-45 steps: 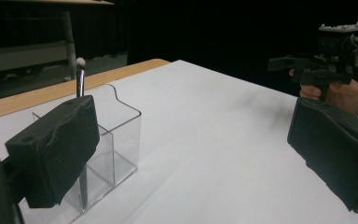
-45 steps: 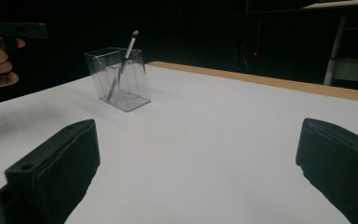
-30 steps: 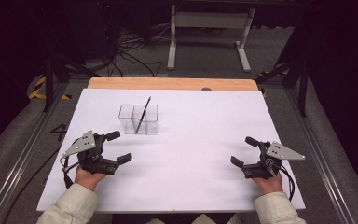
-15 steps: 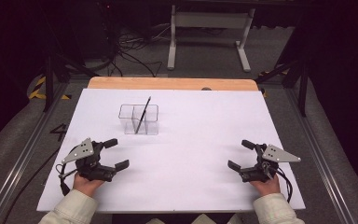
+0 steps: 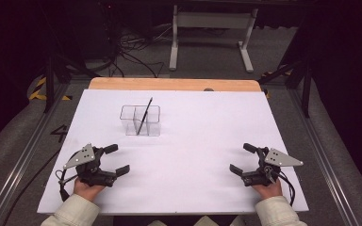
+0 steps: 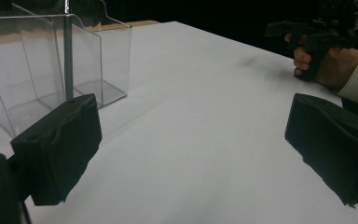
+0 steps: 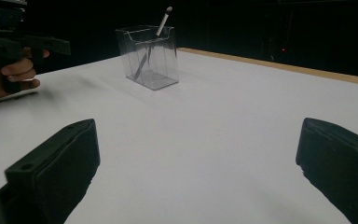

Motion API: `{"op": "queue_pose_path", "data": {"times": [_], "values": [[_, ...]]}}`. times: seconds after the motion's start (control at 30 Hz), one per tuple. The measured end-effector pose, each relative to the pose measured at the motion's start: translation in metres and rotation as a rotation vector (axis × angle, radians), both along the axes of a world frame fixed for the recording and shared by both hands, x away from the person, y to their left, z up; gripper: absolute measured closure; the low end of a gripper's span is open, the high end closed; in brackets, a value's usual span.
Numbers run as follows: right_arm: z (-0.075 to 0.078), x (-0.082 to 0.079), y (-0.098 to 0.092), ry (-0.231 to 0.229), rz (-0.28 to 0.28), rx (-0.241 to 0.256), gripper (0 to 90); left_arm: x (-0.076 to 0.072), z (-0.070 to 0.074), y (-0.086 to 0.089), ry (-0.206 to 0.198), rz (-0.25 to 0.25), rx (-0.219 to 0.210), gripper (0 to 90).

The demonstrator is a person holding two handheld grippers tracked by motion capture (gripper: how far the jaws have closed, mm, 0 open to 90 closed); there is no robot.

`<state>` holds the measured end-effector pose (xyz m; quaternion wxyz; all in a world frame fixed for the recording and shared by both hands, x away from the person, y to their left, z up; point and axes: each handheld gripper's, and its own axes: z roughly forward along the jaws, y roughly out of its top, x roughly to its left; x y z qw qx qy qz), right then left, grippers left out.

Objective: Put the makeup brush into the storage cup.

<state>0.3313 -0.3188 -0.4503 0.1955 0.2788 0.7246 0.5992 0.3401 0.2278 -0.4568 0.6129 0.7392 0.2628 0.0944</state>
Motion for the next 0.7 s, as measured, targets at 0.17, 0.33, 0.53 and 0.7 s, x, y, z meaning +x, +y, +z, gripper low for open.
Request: {"op": "queue_pose_path", "data": {"times": [0.17, 0.33, 0.53, 0.7], "values": [[-0.0005, -0.0032, 0.0025, -0.003, 0.013, -0.006, 0.0, -0.0015, -0.0046, 0.0019, 0.001, 0.003, 0.009, 4.5], [-0.0013, -0.0049, 0.0052, 0.002, 0.023, -0.018, 0.0, -0.0004, -0.0067, 0.0016, -0.004, 0.006, 0.022, 4.6], [-0.0018, -0.0051, 0.0068, 0.0, 0.024, -0.021, 0.0, -0.0029, -0.0066, -0.0016, -0.021, -0.004, 0.035, 5.2], [-0.0019, -0.0051, 0.0067, 0.0, 0.022, -0.02, 0.0, -0.003, -0.0069, -0.0023, -0.018, -0.009, 0.041, 5.0]]}}
